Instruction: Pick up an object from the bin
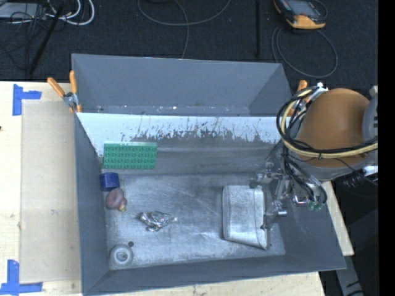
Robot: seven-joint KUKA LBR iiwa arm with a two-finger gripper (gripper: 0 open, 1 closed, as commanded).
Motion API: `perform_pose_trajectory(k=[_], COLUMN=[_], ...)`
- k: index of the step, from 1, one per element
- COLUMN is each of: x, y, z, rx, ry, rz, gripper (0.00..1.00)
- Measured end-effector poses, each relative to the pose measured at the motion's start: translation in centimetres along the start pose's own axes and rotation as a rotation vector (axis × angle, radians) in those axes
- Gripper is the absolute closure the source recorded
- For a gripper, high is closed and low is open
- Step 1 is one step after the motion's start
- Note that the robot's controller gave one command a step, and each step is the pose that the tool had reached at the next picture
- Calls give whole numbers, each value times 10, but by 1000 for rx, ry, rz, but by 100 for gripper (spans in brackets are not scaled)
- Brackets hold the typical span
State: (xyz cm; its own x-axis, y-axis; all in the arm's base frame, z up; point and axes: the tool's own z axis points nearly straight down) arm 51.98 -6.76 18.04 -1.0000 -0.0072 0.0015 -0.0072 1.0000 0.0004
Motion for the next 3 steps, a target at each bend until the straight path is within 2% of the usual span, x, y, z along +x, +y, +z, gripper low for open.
perform_pose_trajectory(k=[1, 2, 3], x=[11, -14, -40], y=[128, 197, 208], z=[40, 71, 107], rx=[-3, -2, 0], ry=[3, -1, -4], rz=[-241, -542, -684], gripper=[0, 0, 0])
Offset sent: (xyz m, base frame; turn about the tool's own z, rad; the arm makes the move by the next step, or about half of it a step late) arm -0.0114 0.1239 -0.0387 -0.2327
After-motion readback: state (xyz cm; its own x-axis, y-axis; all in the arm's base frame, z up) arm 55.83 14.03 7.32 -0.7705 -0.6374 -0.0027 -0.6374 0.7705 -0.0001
